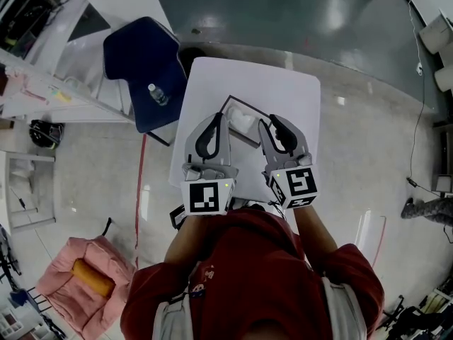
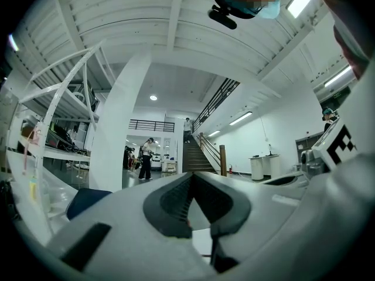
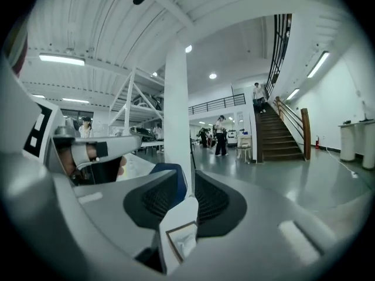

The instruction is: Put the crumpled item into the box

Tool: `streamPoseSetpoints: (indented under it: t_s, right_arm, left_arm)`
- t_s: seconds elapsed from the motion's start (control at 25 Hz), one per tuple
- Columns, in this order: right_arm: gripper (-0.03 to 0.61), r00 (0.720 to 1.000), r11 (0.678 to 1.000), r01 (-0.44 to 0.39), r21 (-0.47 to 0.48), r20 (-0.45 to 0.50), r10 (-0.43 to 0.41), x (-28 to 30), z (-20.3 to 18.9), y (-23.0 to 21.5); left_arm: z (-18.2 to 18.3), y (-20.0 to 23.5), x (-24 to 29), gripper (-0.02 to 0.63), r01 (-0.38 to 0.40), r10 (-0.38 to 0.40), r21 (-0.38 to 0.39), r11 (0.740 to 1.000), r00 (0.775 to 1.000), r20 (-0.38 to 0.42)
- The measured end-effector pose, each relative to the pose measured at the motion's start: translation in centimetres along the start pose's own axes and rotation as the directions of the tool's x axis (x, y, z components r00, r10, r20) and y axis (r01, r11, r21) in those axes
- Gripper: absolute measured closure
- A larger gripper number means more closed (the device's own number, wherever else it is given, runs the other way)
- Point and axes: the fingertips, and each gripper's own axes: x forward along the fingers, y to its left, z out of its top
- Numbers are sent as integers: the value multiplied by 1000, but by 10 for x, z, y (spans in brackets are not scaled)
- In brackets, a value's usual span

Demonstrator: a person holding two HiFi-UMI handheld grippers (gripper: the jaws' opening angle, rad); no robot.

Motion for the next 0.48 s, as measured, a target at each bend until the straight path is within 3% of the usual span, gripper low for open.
streamPoseSetpoints:
  t_s: [0.36,0.48]
  right_arm:
    - [483,978,993,60,-98,203,-39,-24,51,9]
    - [486,949,987,101,-125,309,-58,-33,68,13]
  left_arm:
    - [10,-4,-5,611,10,-10,4,1000,1000,30]
    - [16,-6,-9,611,10,-11,13,1000,998,58]
